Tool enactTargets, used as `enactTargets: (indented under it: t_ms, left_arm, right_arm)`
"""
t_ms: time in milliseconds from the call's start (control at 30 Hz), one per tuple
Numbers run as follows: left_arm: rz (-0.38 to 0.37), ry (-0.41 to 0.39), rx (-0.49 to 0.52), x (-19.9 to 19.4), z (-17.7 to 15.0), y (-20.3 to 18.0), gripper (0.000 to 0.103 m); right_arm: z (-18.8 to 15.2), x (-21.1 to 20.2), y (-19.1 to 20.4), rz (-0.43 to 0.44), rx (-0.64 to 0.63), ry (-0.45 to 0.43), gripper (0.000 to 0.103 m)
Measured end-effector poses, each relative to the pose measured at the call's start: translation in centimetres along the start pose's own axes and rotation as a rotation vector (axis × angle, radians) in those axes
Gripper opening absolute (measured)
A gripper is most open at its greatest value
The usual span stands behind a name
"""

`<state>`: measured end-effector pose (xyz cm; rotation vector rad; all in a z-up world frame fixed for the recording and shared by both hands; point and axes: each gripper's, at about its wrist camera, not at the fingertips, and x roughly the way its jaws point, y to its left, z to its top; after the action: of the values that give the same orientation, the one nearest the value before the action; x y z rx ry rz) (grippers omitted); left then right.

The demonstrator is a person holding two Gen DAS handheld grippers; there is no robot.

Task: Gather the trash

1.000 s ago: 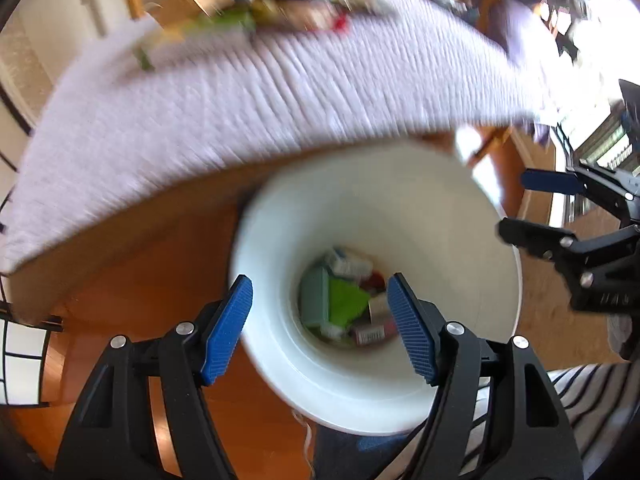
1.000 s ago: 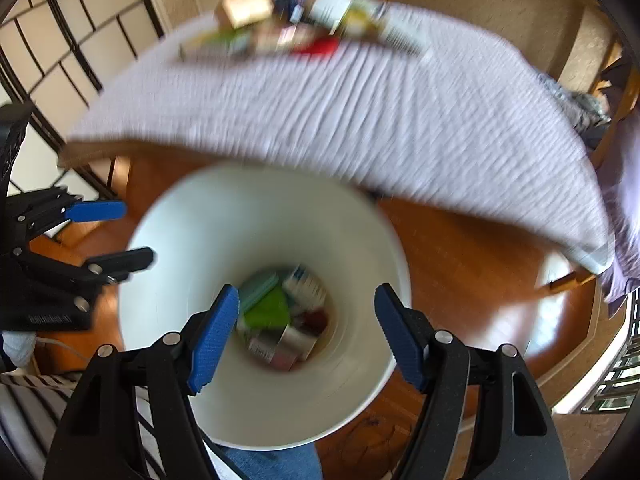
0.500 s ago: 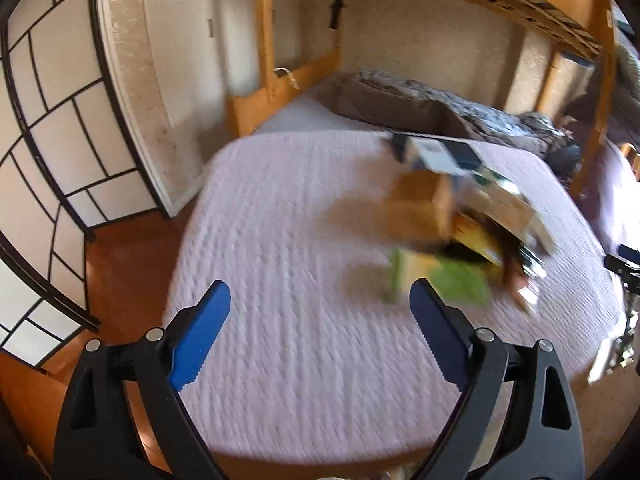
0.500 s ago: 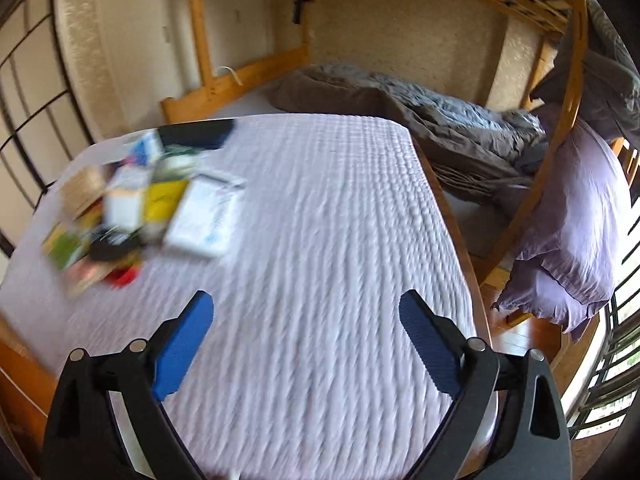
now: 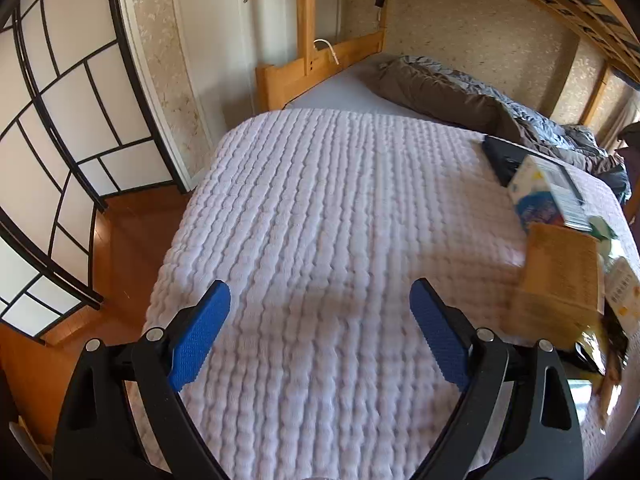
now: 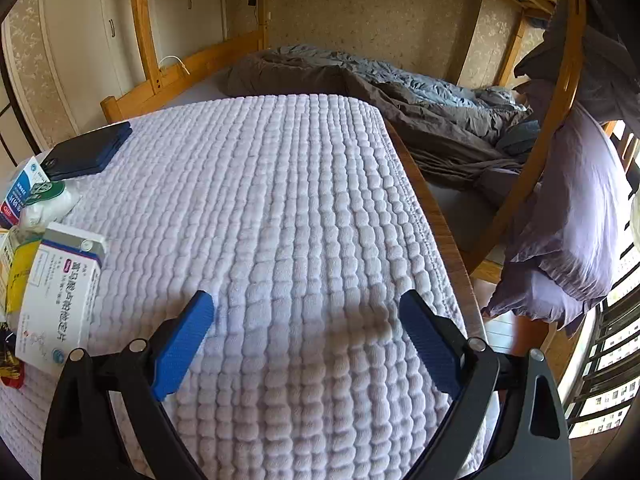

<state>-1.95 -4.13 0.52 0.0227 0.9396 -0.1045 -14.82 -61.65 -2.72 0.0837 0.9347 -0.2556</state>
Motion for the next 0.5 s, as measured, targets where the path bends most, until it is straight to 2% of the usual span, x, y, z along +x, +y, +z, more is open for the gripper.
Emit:
enactTargets:
  t_ms: [133,233,500]
  left_arm:
    - [0.005,0.01,-0.004,1.4,-0.1,0.4,0.095]
    - [0.006,0.022,0.023,1.7,-0.1,0.0,0.102]
    - [0.012,0.02,0.012,1.6,-0.4,0.2,0.102]
  right_arm:
    - [0.1,0.2,-0.6,0.004,0.018,0.002,0.096]
    - [0.0,0.4,-1.1,0.025,0.035,0.008,0.099]
    - [-0.2,0.6,-1.2,0.032,0.022,0.0,0.099]
